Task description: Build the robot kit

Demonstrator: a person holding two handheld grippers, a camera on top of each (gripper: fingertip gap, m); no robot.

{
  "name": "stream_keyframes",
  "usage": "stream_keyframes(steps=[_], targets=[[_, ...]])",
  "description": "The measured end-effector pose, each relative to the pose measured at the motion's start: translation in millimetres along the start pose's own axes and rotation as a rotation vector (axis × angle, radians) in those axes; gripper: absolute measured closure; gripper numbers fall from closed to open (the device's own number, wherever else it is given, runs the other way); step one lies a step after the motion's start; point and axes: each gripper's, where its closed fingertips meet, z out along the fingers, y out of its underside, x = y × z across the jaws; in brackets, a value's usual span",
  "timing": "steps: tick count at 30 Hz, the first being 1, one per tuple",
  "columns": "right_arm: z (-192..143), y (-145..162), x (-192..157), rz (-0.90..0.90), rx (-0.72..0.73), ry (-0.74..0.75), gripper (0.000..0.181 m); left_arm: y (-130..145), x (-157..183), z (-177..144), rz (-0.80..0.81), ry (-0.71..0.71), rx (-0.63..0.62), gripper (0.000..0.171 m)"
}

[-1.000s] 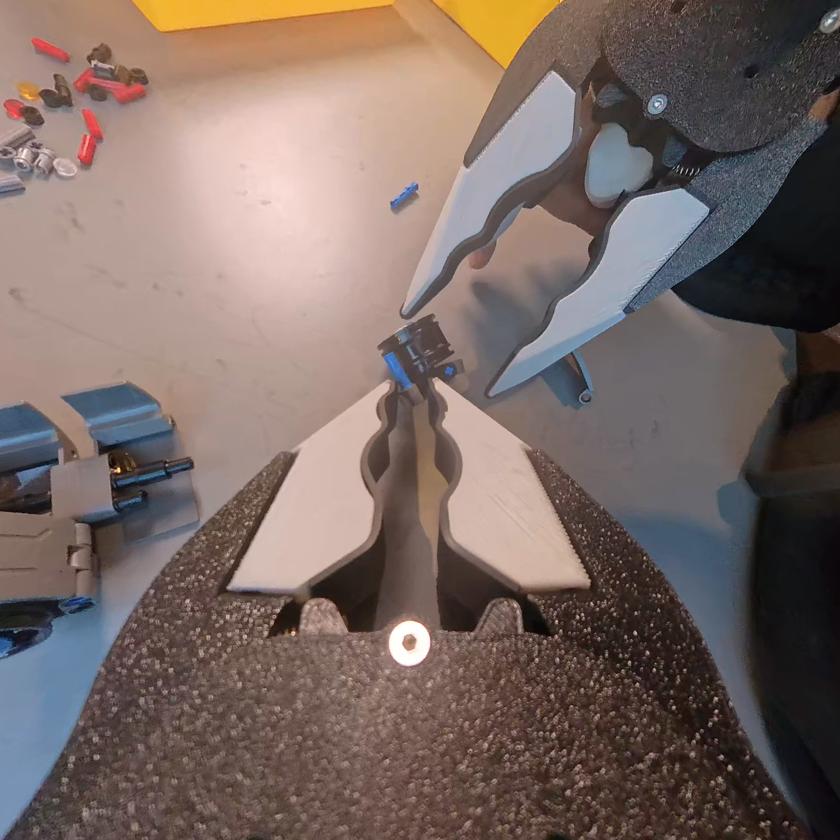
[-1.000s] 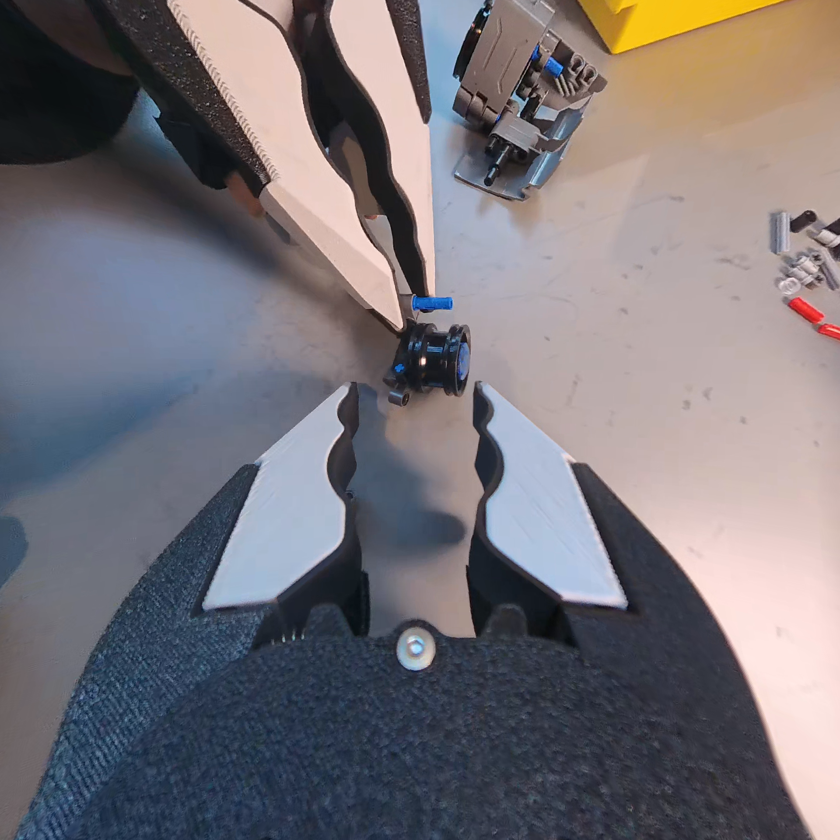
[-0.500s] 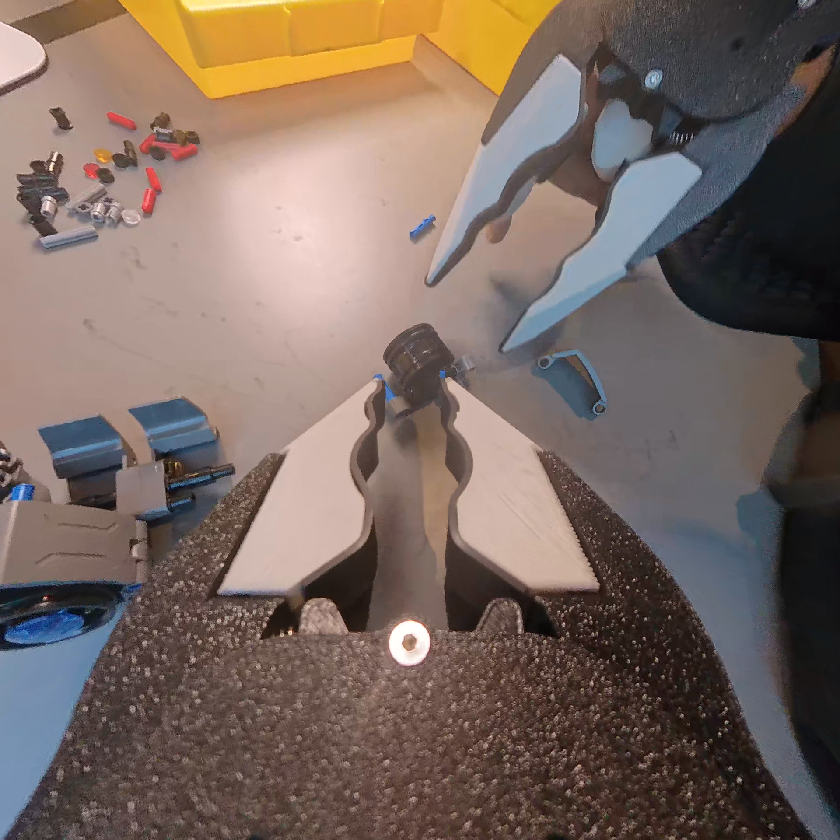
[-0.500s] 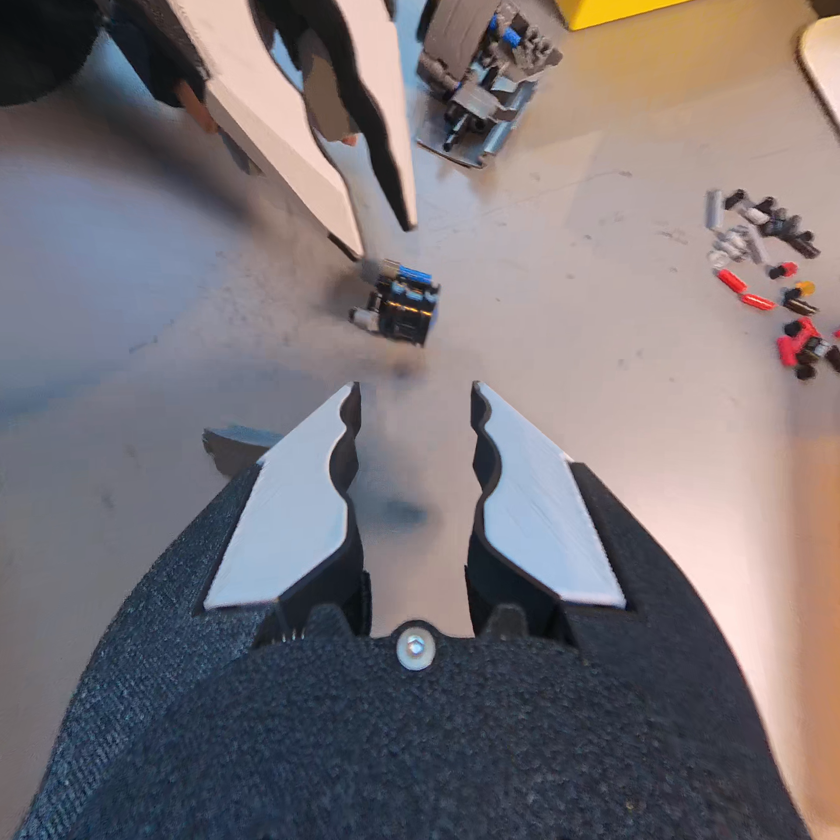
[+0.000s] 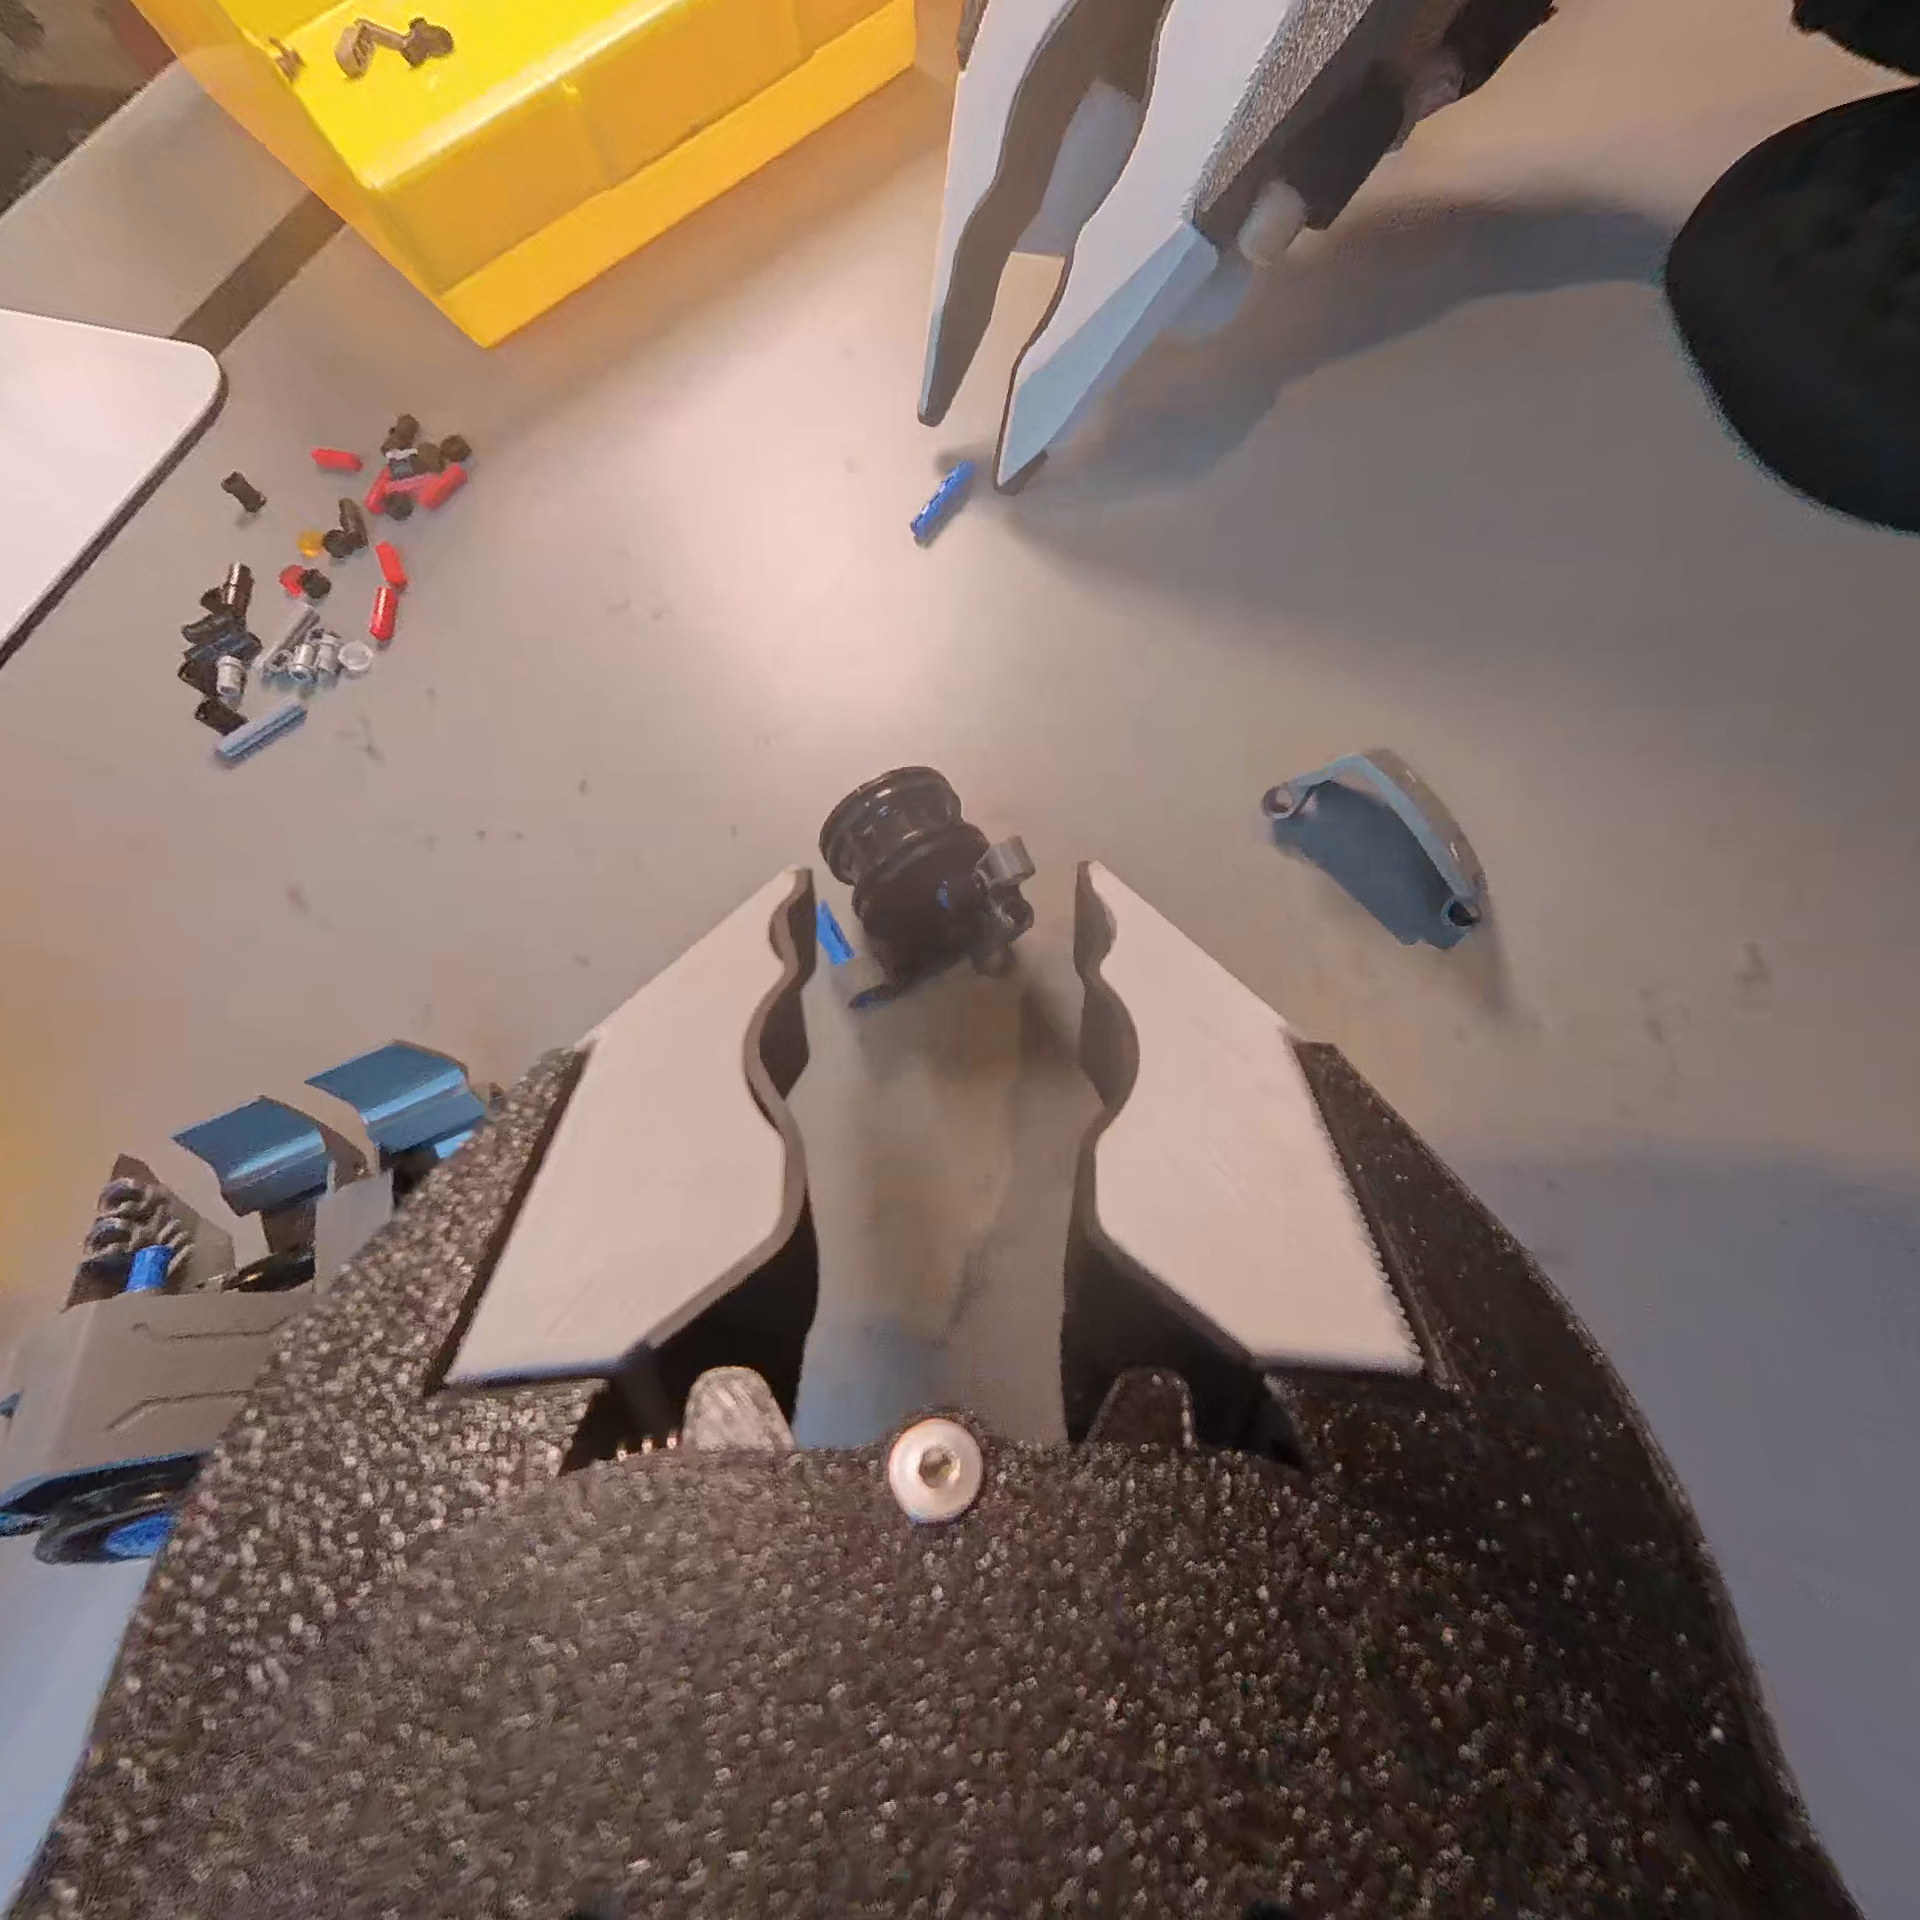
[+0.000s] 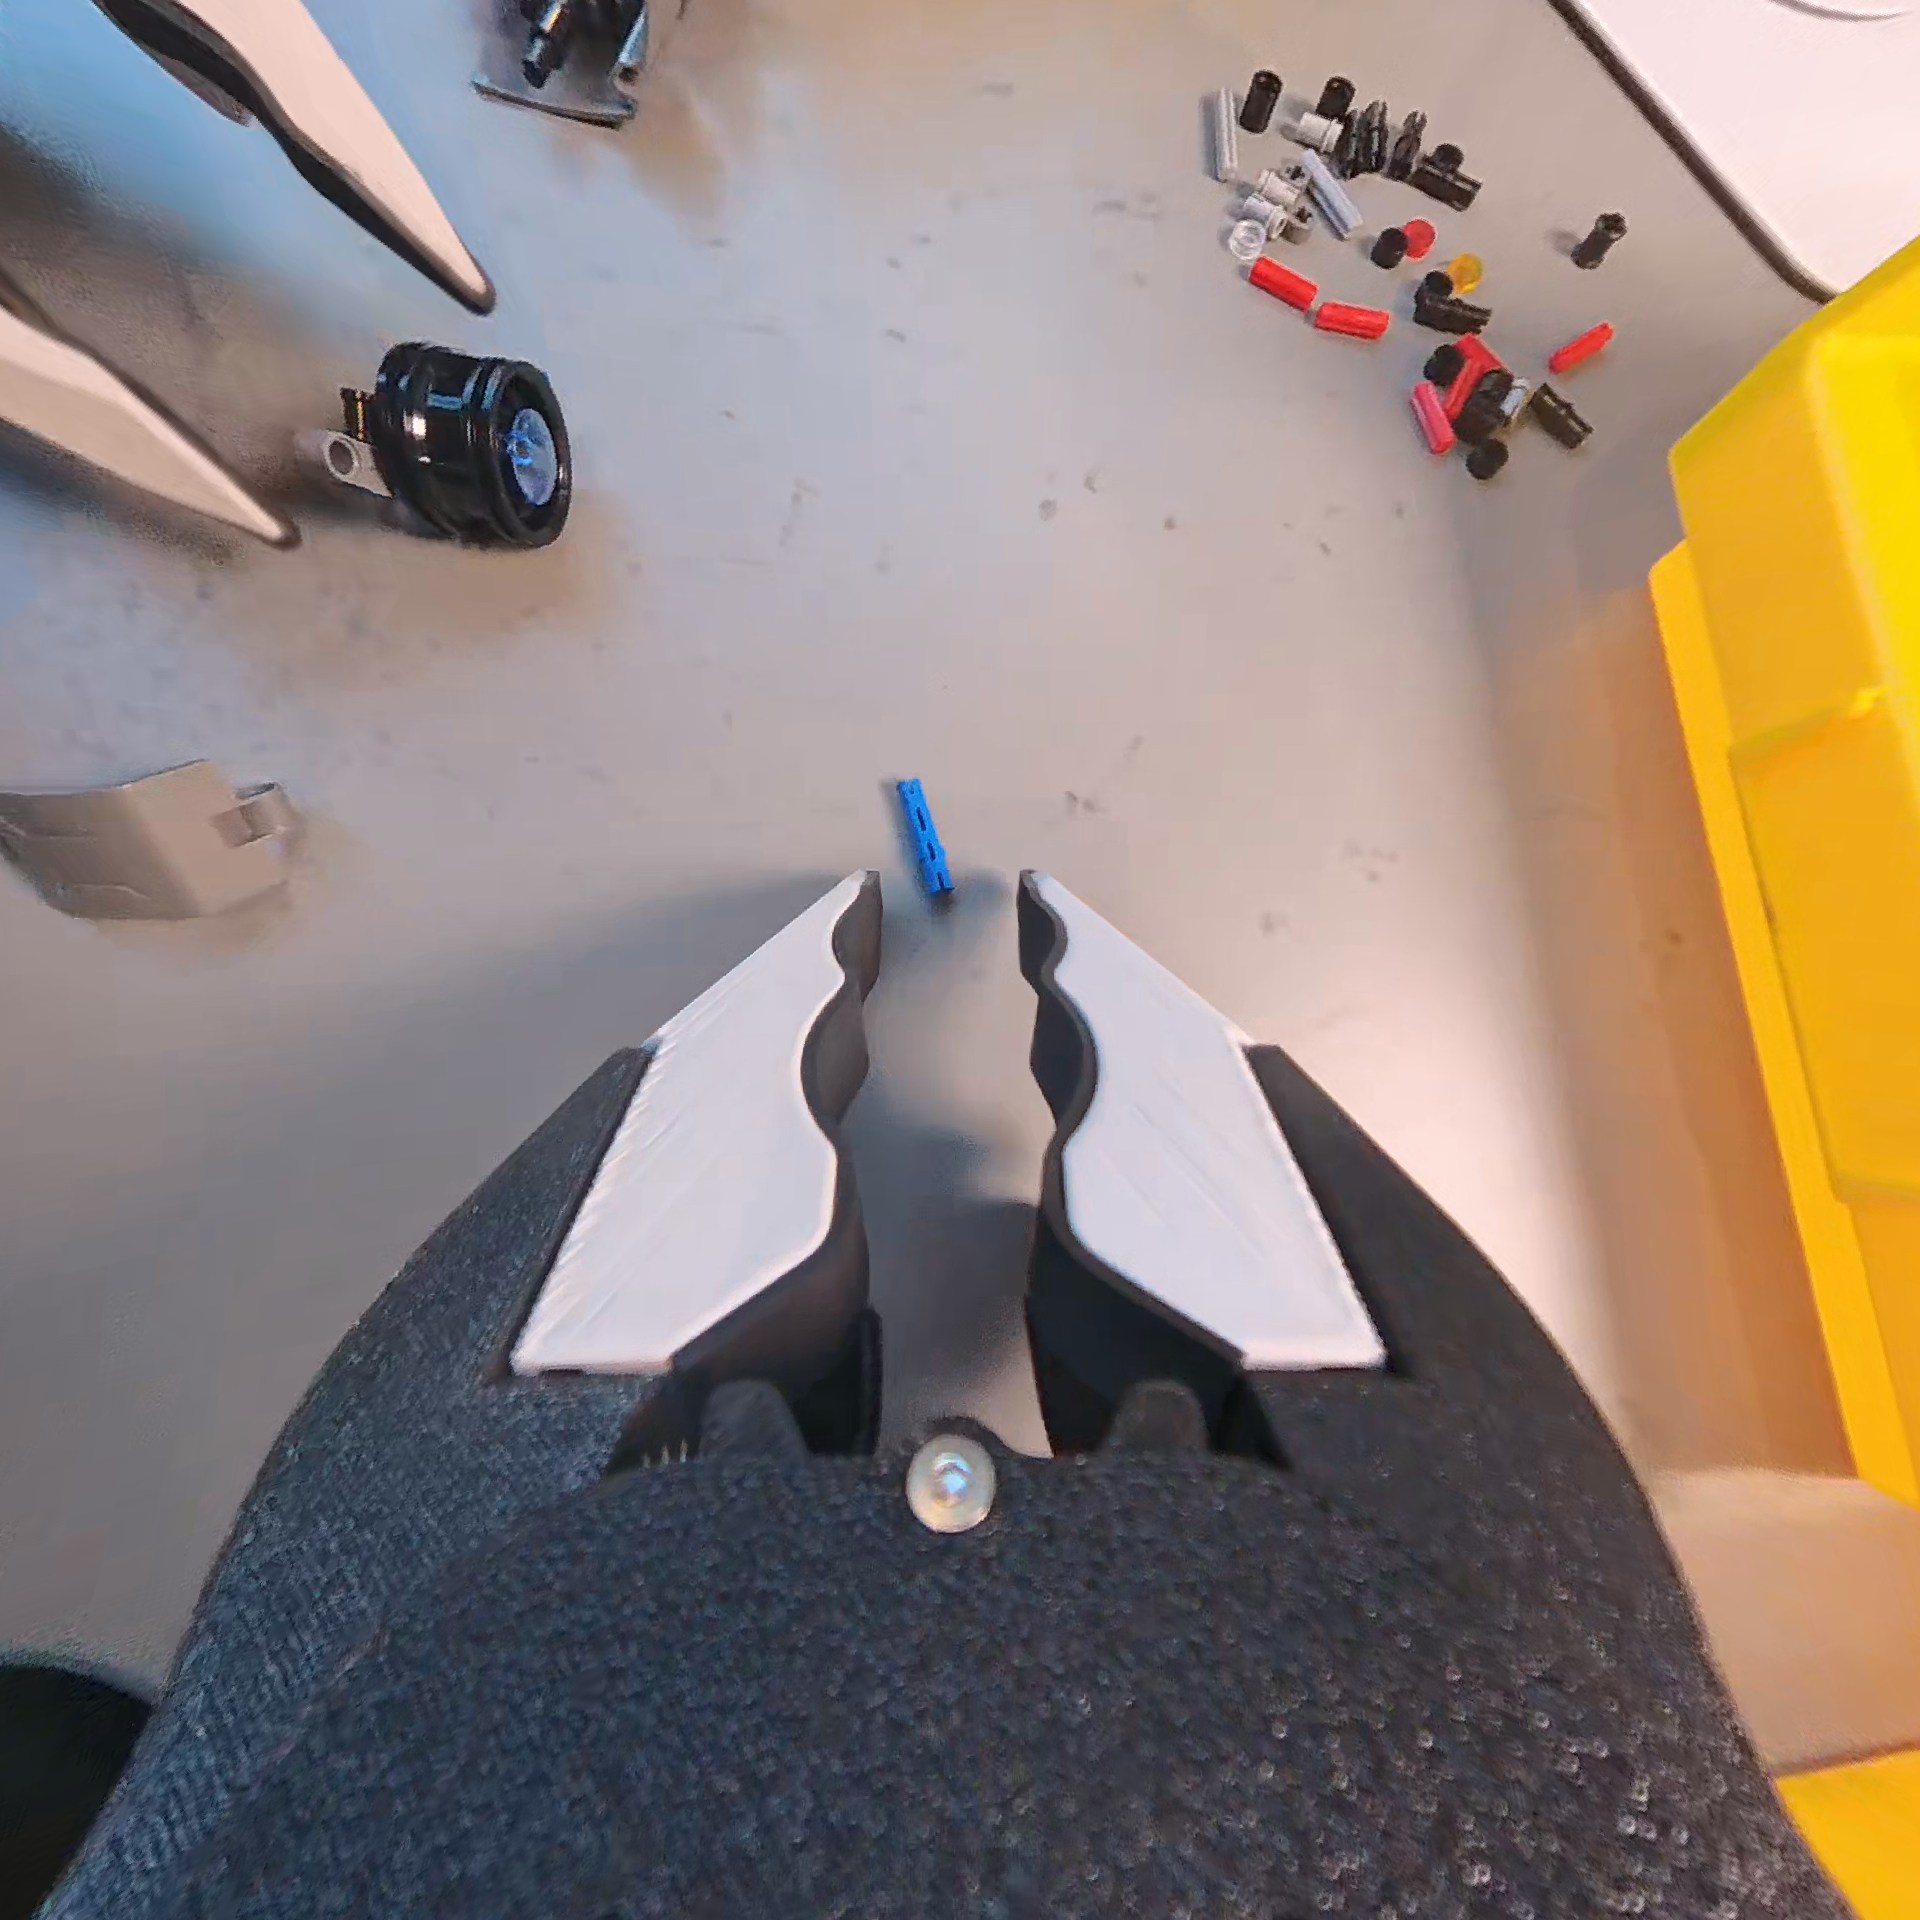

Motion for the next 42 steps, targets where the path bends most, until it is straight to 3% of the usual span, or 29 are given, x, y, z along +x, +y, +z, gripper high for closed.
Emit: stream_keyframes(steps=[3, 9, 16, 19, 23, 29, 32, 36, 42], targets=[[3, -4, -1, 0.013, 0.000, -0.008, 0.161, 4, -2, 6, 0.017, 0.002, -0.024, 0.120], [8, -3, -7, -0.044, -0.070, -0.017, 0.176, 10, -2, 11, 0.064, 0.037, -0.055, 0.135], [8, -5, -17, -0.054, -0.055, -0.043, 0.177, 13, 5, 3, 0.175, 0.137, -0.032, 0.135], [4, -20, -26, -0.034, 0.031, -0.065, 0.176, 14, 4, -2, 0.170, 0.160, -0.019, 0.134], [-13, -60, -40, 0.035, 0.267, -0.126, 0.176, 5, 2, -20, 0.088, 0.208, 0.057, 0.125], [-46, -133, -81, 0.260, 0.705, -0.391, 0.176, -51, -10, -55, -0.164, 0.222, 0.411, 0.132], [-52, -154, -95, 0.452, 0.825, -0.541, 0.177, -70, -16, -68, -0.062, 0.067, 0.513, 0.134], [-55, -164, -101, 0.674, 0.895, -0.701, 0.177, -82, -14, -83, 0.107, -0.113, 0.571, 0.142], [-45, -164, -116, 0.676, 0.837, -0.732, 0.176, -81, -9, -82, 0.220, -0.193, 0.538, 0.142]])
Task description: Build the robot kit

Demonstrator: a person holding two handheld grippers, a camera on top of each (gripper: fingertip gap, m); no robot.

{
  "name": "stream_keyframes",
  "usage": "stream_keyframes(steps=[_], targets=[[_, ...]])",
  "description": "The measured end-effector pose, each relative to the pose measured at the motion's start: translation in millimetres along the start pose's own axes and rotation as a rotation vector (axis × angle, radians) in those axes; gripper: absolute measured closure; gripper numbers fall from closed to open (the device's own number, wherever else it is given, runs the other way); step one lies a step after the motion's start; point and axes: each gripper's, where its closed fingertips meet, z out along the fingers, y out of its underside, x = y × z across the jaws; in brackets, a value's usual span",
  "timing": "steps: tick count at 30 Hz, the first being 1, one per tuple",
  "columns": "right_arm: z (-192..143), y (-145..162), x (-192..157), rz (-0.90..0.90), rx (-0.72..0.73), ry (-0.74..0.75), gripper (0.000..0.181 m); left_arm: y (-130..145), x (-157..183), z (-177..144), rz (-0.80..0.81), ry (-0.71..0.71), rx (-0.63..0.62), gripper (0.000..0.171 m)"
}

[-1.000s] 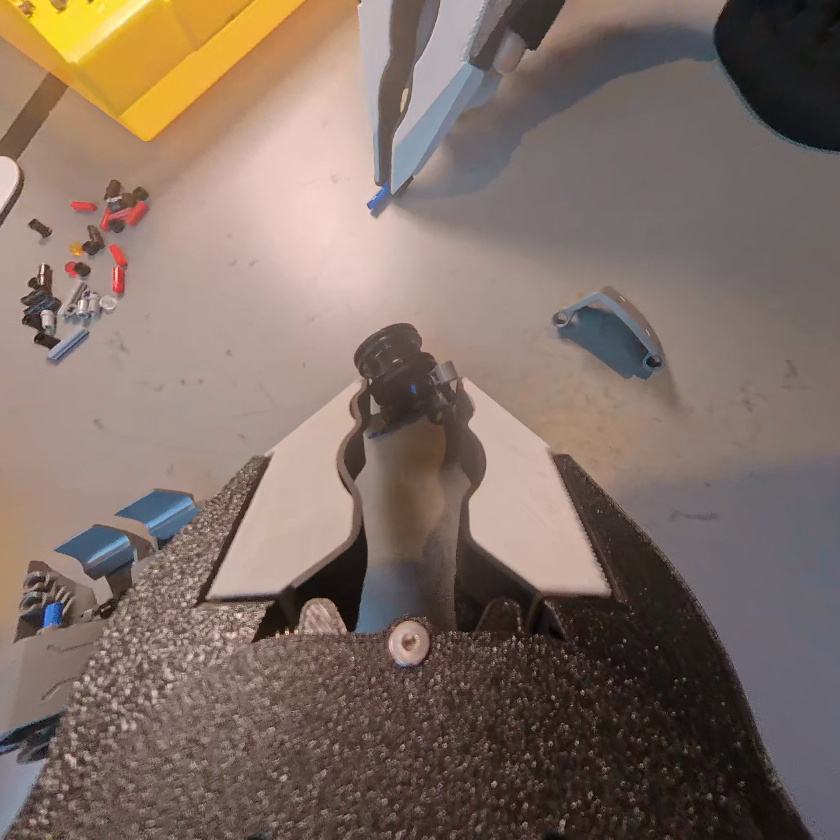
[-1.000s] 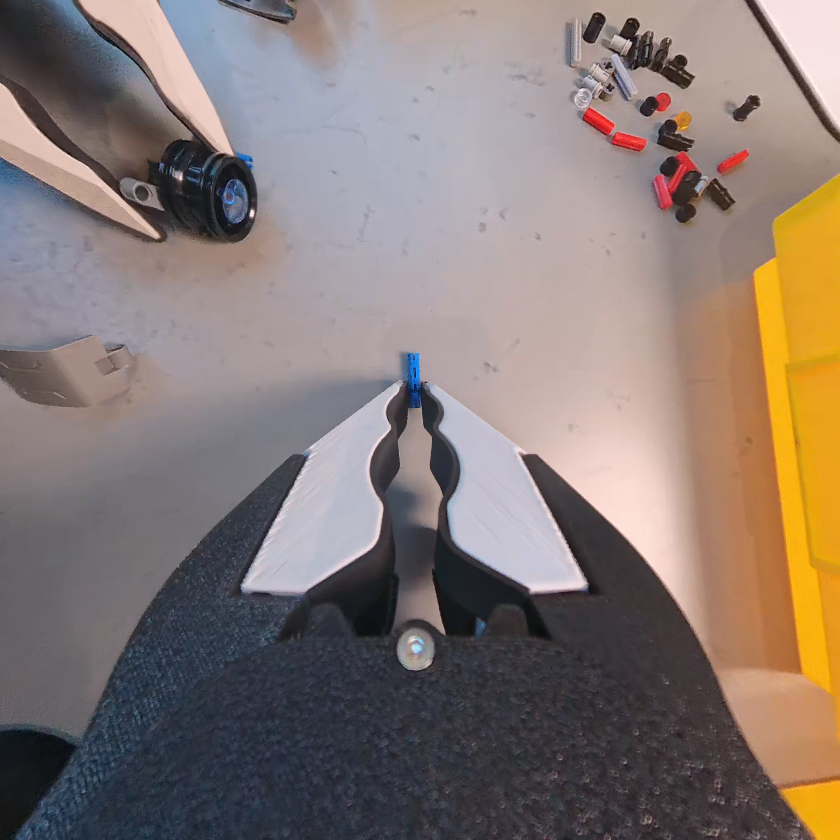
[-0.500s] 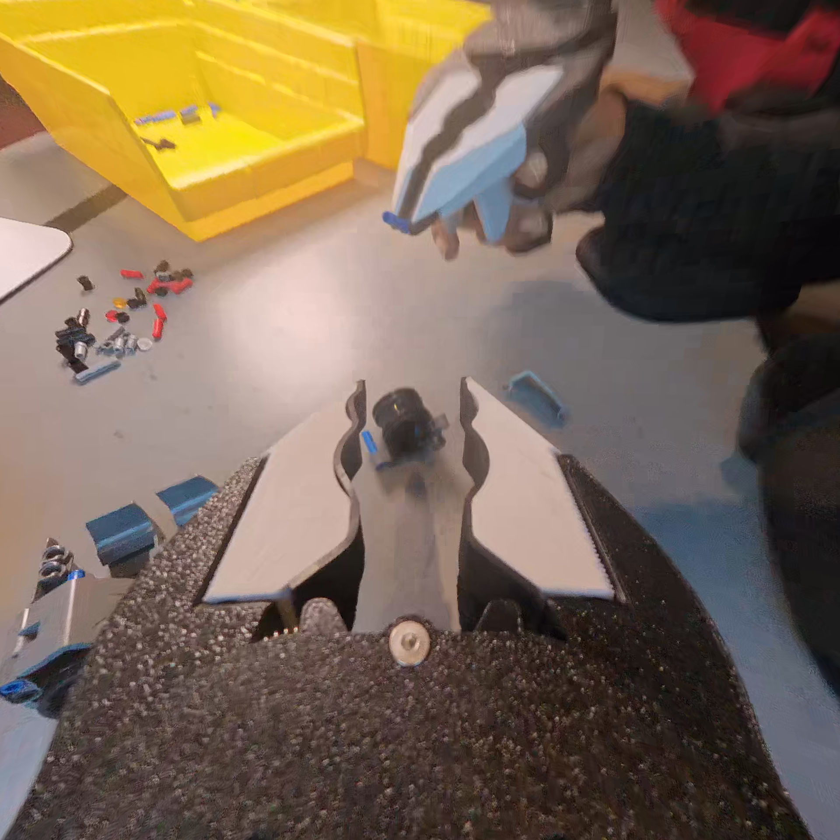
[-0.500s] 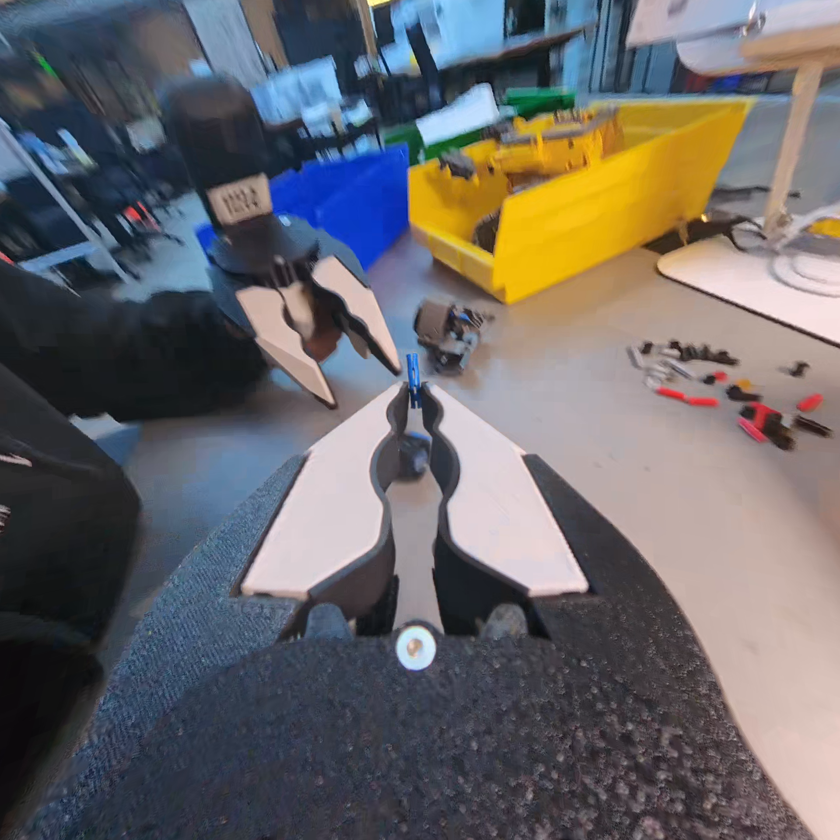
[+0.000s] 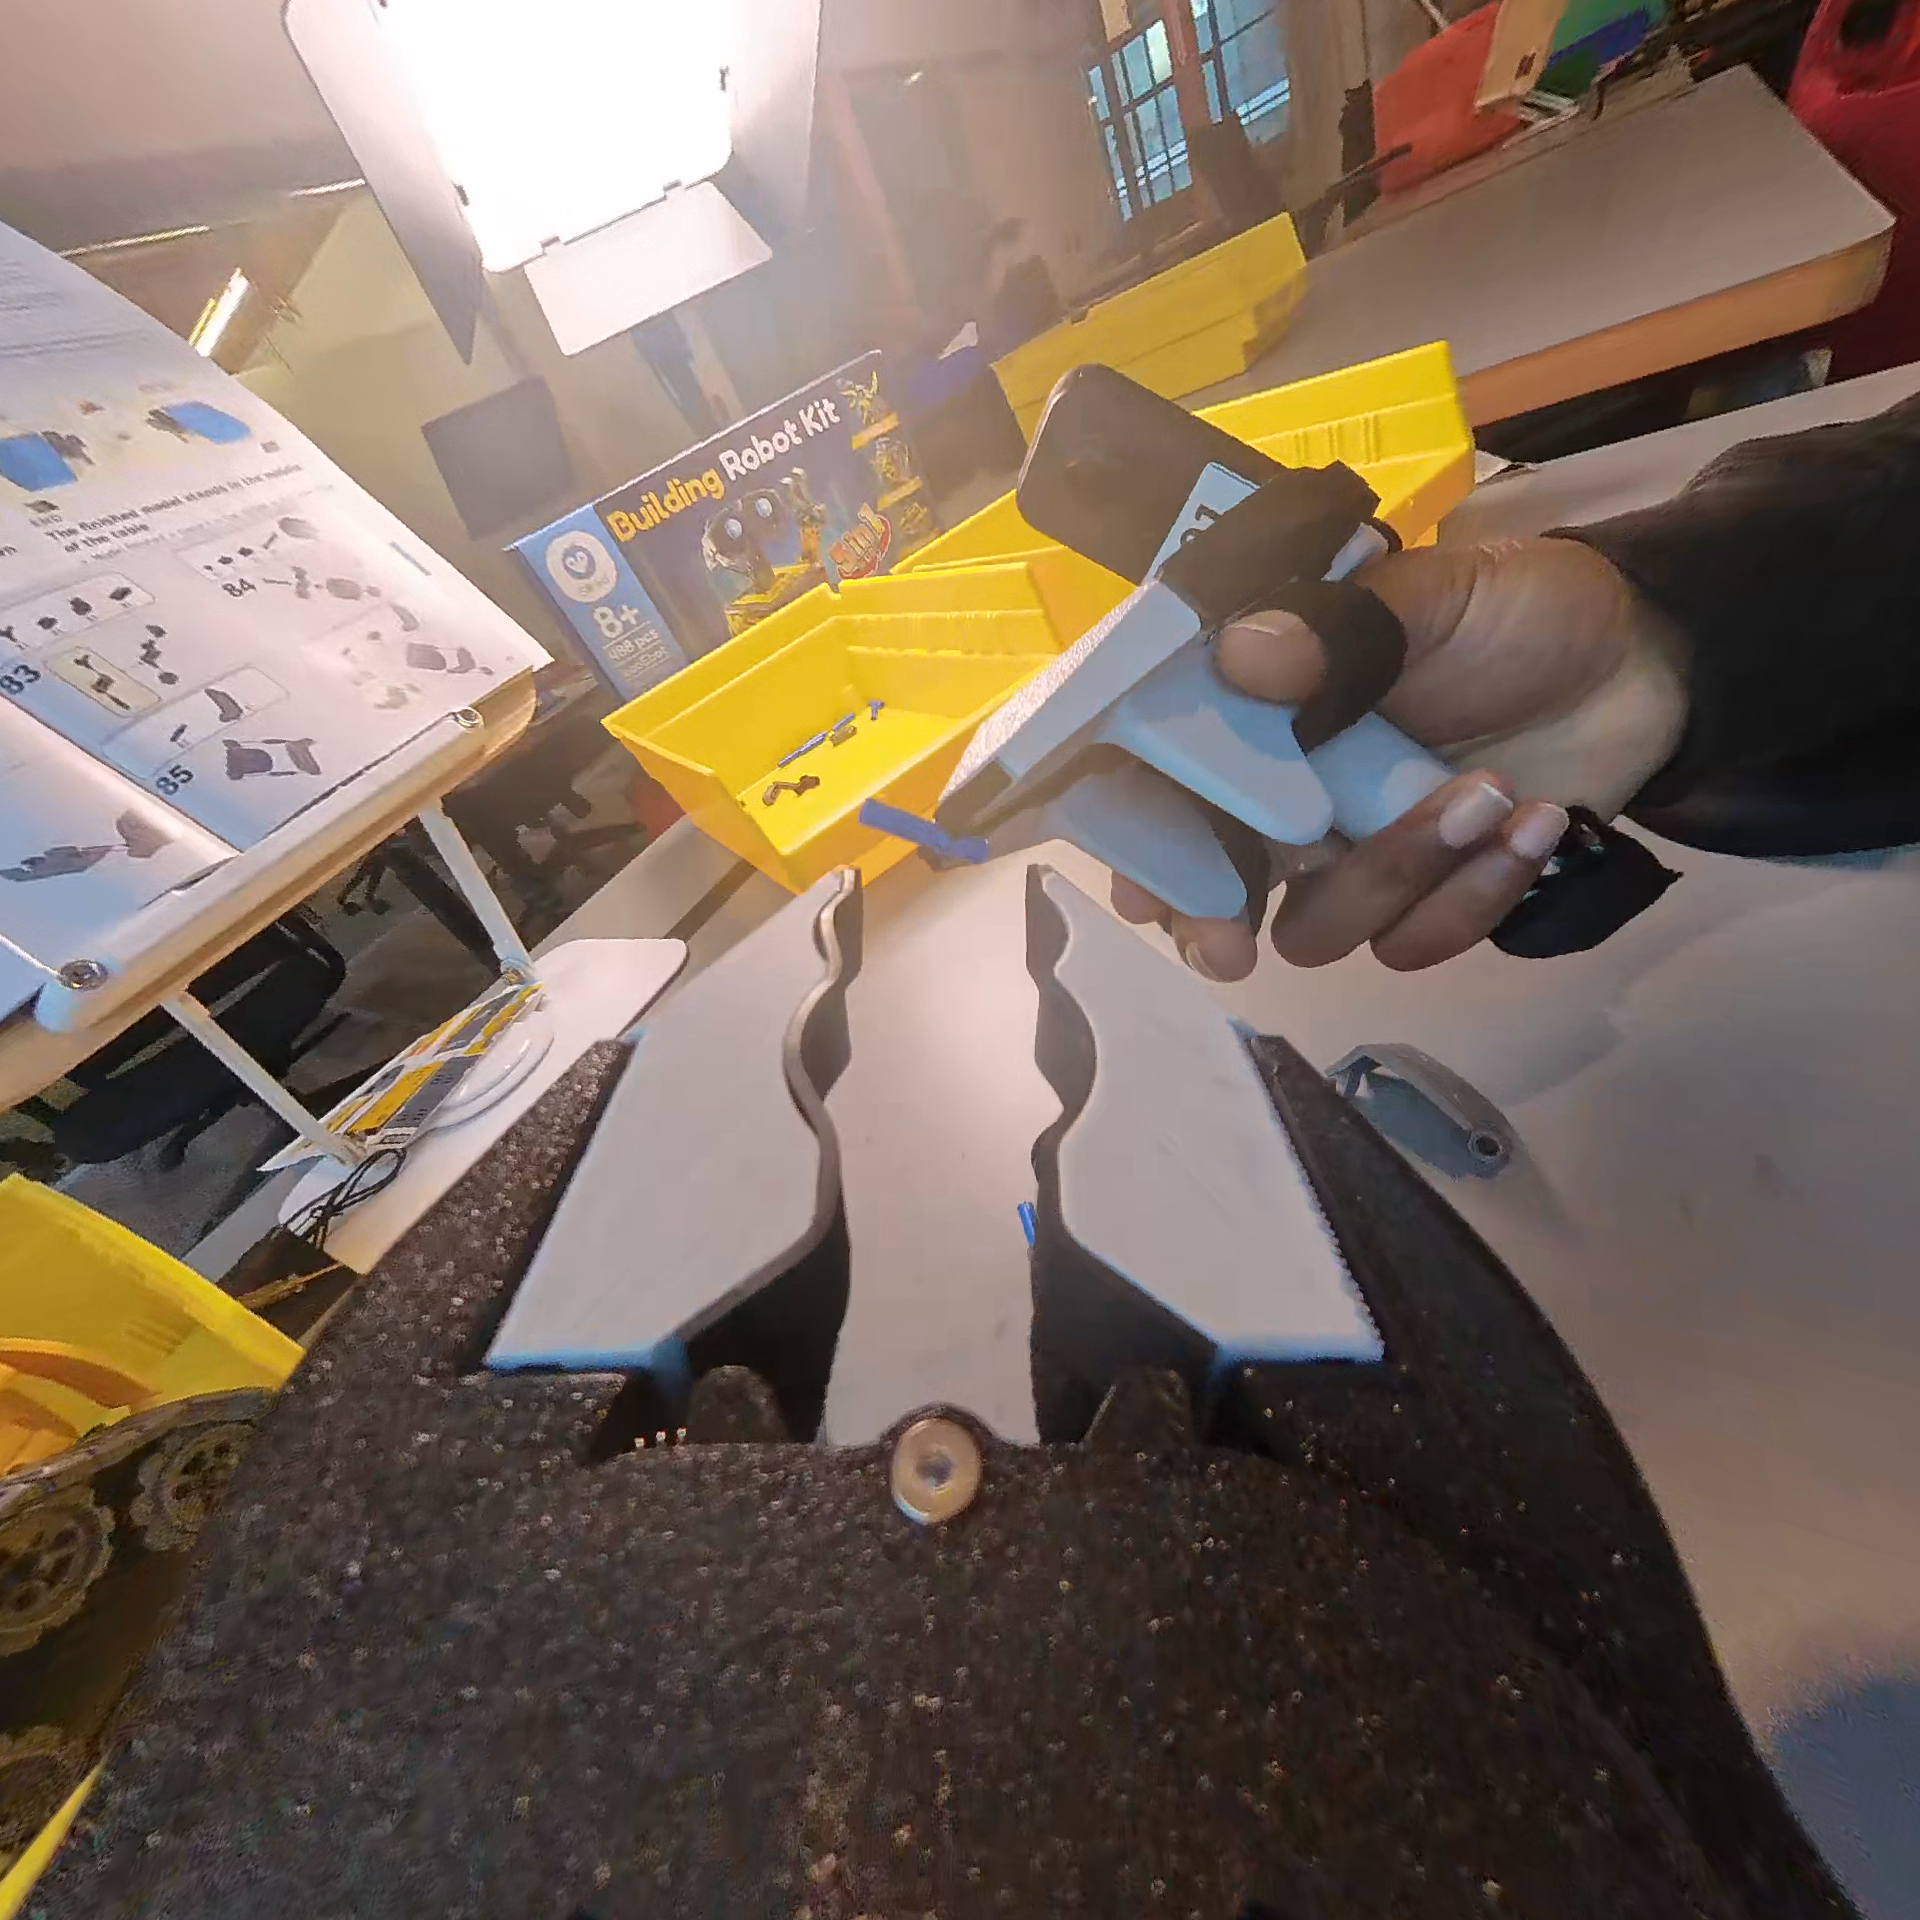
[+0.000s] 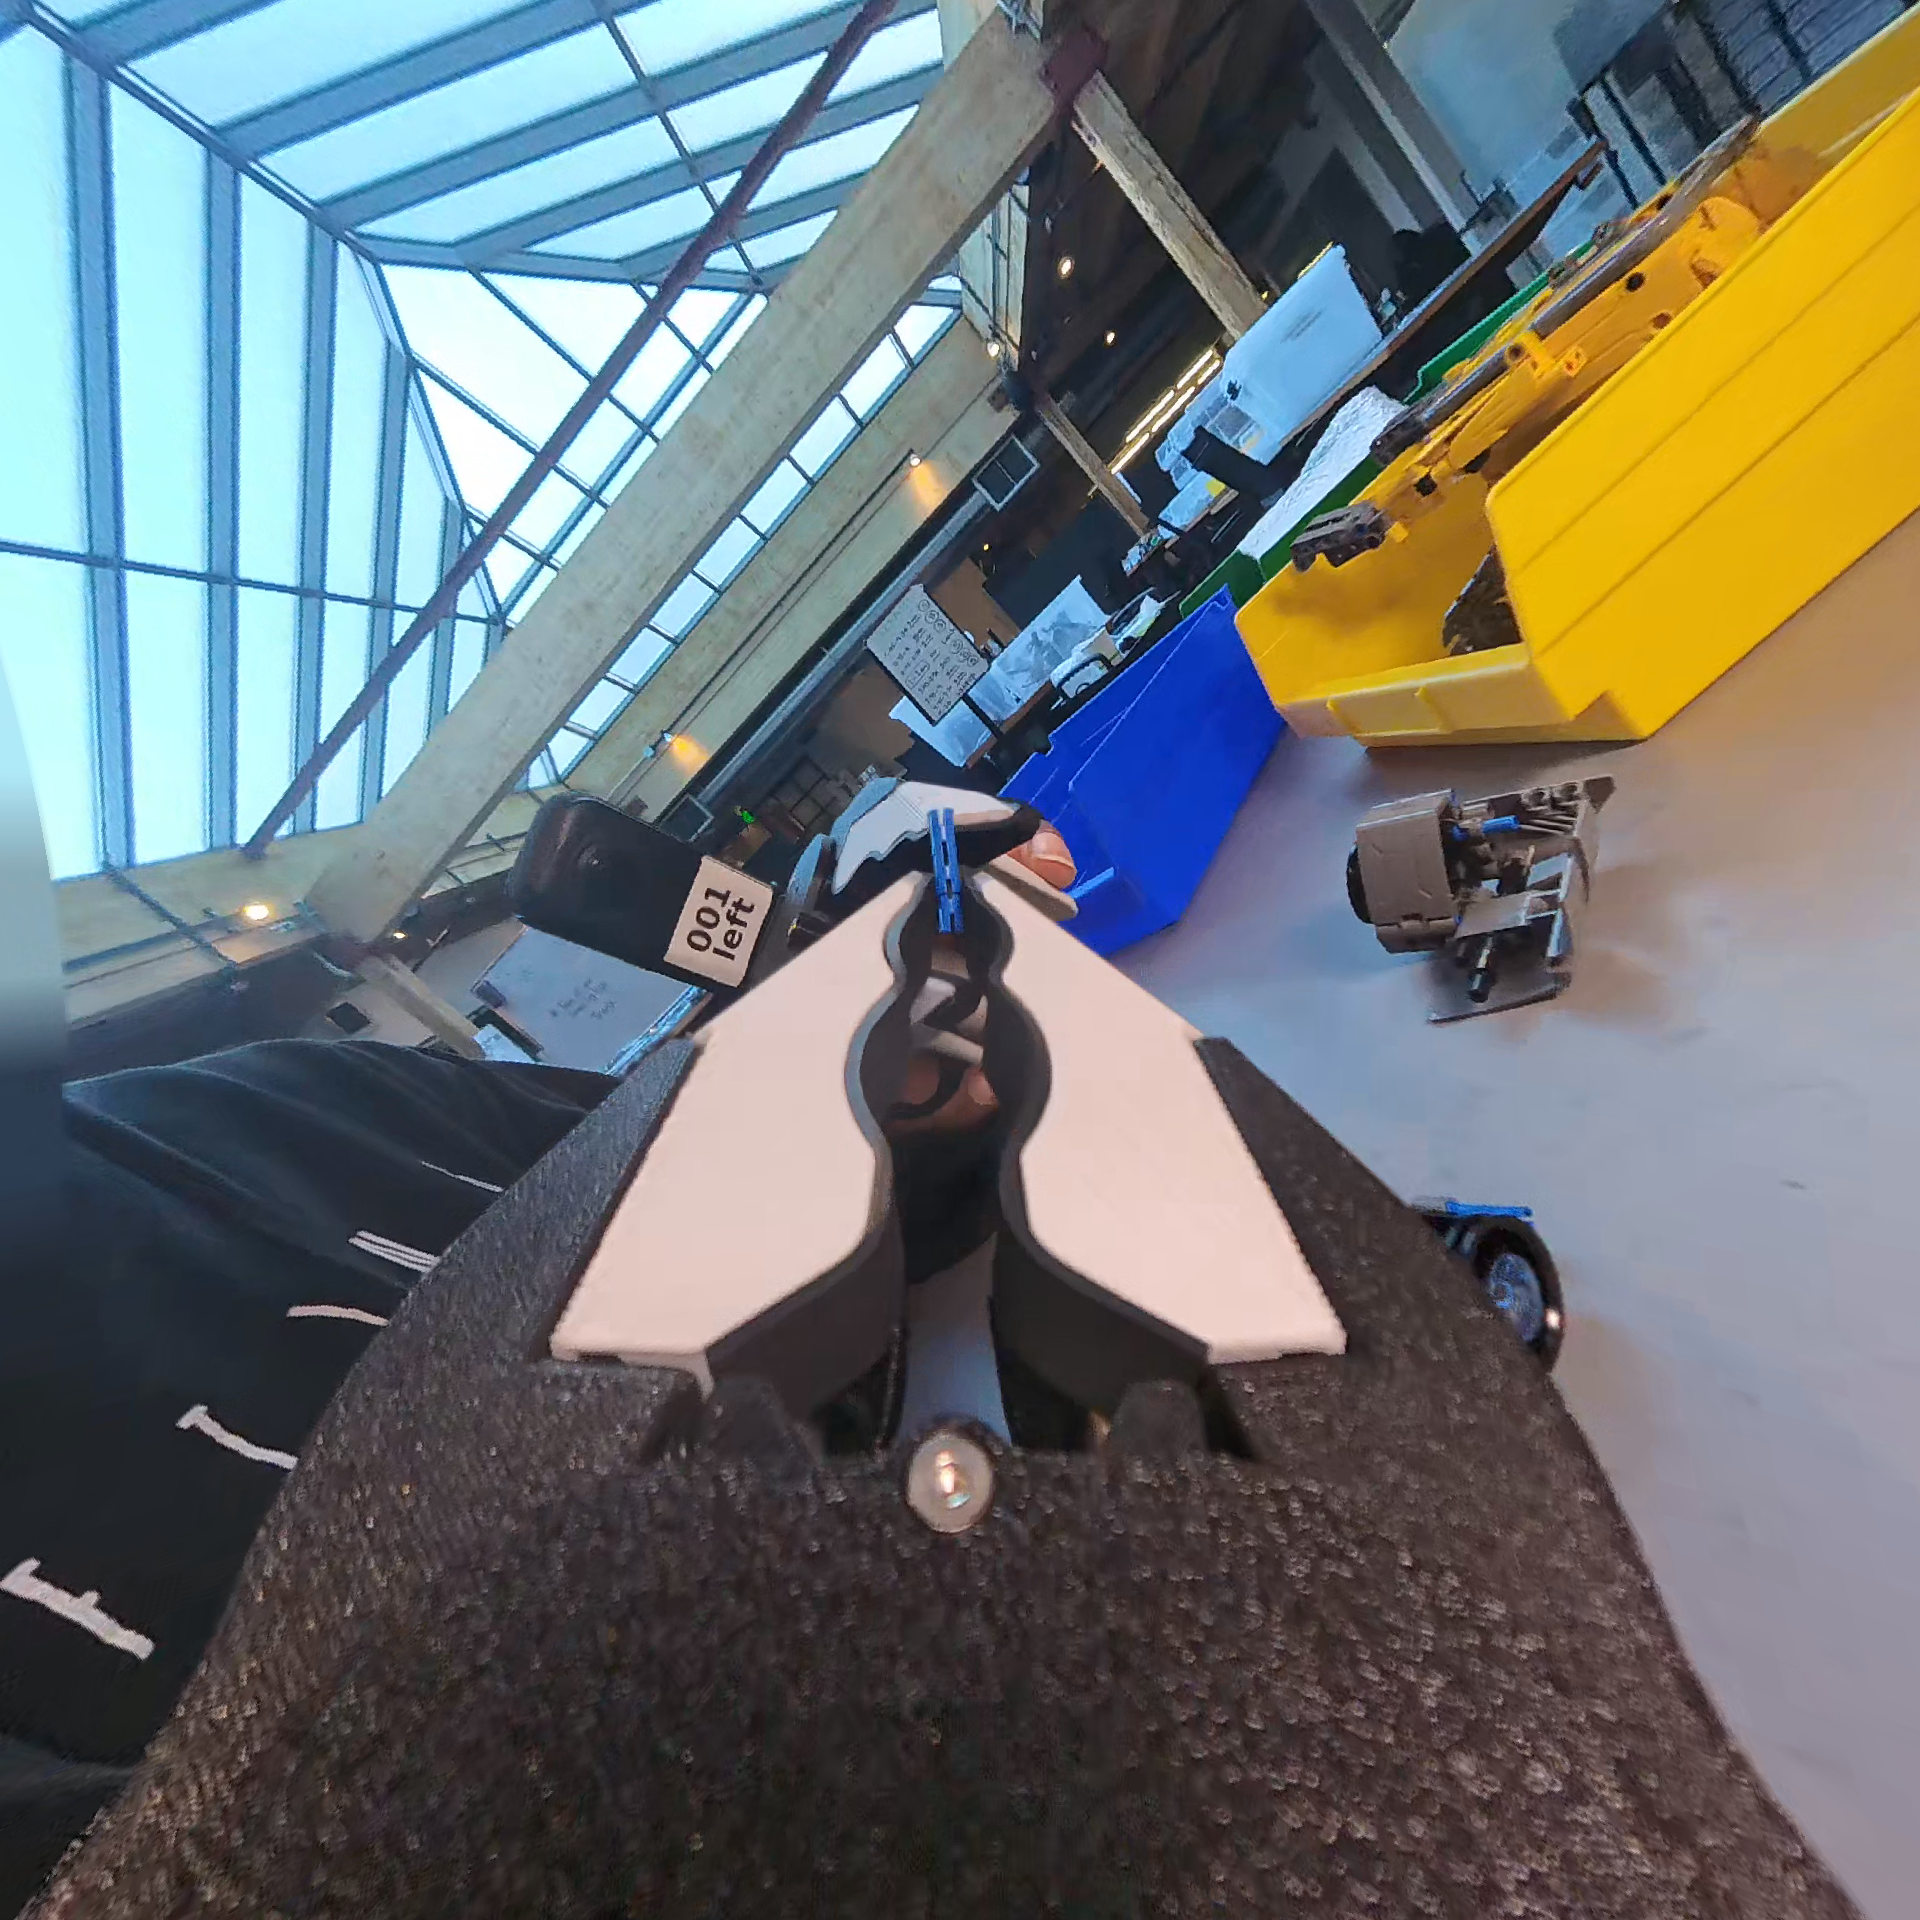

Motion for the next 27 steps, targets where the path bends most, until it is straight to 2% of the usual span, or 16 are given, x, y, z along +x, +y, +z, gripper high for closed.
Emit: stream_keyframes(steps=[5, 10, 16, 21, 27], targets=[[3, 13, 1, 0.025, -0.056, -0.012, 0.176, 7, 6, 1, 0.056, 0.013, -0.035, 0.155], [2, 15, 5, 0.044, -0.063, -0.002, 0.176, 11, 8, 0, 0.062, 0.025, -0.046, 0.161], [-2, 11, 8, 0.087, -0.039, -0.011, 0.176, 10, 5, -2, 0.058, 0.016, -0.040, 0.165], [-3, 12, 11, 0.077, -0.048, 0.002, 0.176, 7, 6, -4, 0.077, 0.014, -0.025, 0.162], [-4, 15, 13, 0.062, -0.071, 0.009, 0.176, 11, 8, -5, 0.075, 0.051, -0.064, 0.168]])
